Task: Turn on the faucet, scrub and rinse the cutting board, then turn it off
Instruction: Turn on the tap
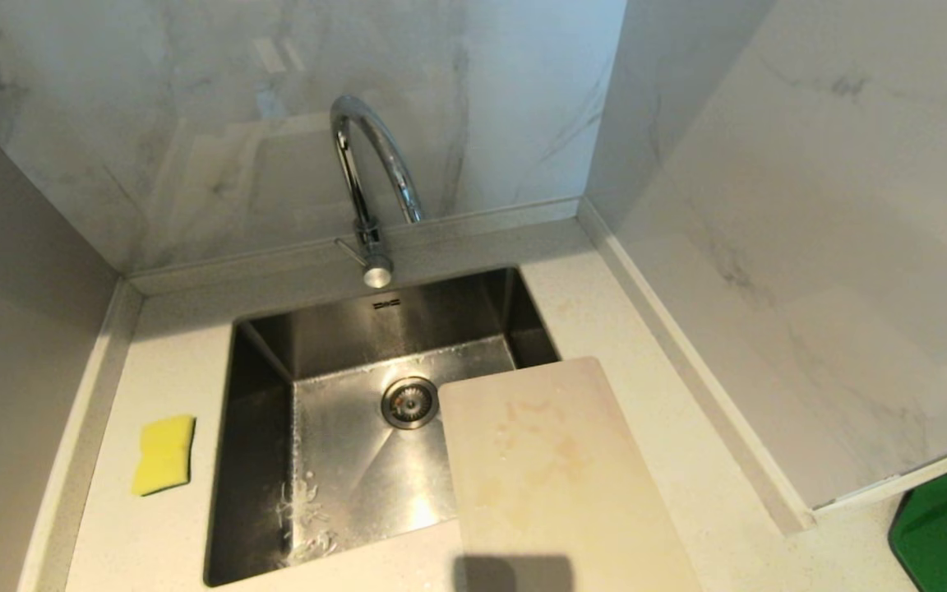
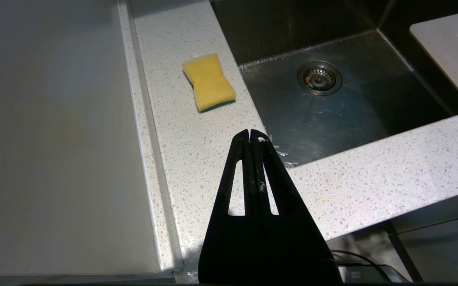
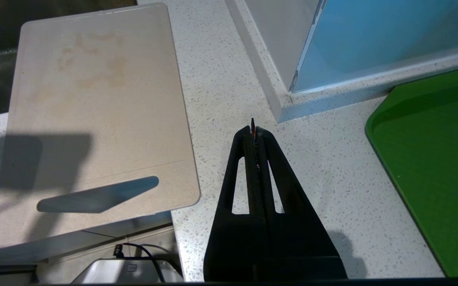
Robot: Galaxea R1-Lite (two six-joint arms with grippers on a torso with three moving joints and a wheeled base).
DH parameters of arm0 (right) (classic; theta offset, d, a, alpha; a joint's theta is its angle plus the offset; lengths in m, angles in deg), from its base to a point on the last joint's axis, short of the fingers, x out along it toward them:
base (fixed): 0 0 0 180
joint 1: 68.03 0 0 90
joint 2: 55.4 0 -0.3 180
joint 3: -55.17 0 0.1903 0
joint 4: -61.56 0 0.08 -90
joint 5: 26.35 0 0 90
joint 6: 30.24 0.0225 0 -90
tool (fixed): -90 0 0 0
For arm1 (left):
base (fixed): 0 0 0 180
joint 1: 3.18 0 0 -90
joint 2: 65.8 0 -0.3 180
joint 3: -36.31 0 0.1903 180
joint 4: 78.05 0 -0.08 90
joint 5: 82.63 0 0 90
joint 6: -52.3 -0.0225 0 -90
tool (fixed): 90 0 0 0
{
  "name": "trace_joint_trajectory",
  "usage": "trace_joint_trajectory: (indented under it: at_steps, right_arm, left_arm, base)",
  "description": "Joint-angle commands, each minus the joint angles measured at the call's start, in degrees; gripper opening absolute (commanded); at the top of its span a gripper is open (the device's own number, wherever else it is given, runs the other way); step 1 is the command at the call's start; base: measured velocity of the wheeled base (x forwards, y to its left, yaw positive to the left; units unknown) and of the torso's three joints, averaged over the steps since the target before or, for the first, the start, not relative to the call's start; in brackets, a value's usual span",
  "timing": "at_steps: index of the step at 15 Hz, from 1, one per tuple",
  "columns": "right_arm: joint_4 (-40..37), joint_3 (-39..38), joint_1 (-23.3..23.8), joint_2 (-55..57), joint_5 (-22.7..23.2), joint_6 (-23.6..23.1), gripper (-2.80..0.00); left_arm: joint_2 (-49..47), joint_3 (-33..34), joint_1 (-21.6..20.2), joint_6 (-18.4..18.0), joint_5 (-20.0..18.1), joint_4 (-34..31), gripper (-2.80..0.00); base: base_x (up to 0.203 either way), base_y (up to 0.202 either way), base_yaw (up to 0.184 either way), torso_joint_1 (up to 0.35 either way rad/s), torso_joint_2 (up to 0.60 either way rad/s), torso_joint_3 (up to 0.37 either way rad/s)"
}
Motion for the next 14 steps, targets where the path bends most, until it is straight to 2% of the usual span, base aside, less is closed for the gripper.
trace_joint_trajectory:
  at_steps: [1,14]
  right_arm:
    - [0.05,0.00,0.08,-0.02,0.00,1.05,-2.80]
    - [0.08,0.00,0.08,-0.03,-0.08,1.13,-2.80]
  left_arm:
    - [-0.08,0.09,-0.02,-0.03,0.02,-0.01,-2.80]
    - [0.00,0.09,-0.02,0.38,0.08,0.06,-2.80]
  base:
    - [0.000,0.000,0.000,0.000,0.00,0.000]
    - [0.000,0.000,0.000,0.000,0.00,0.000]
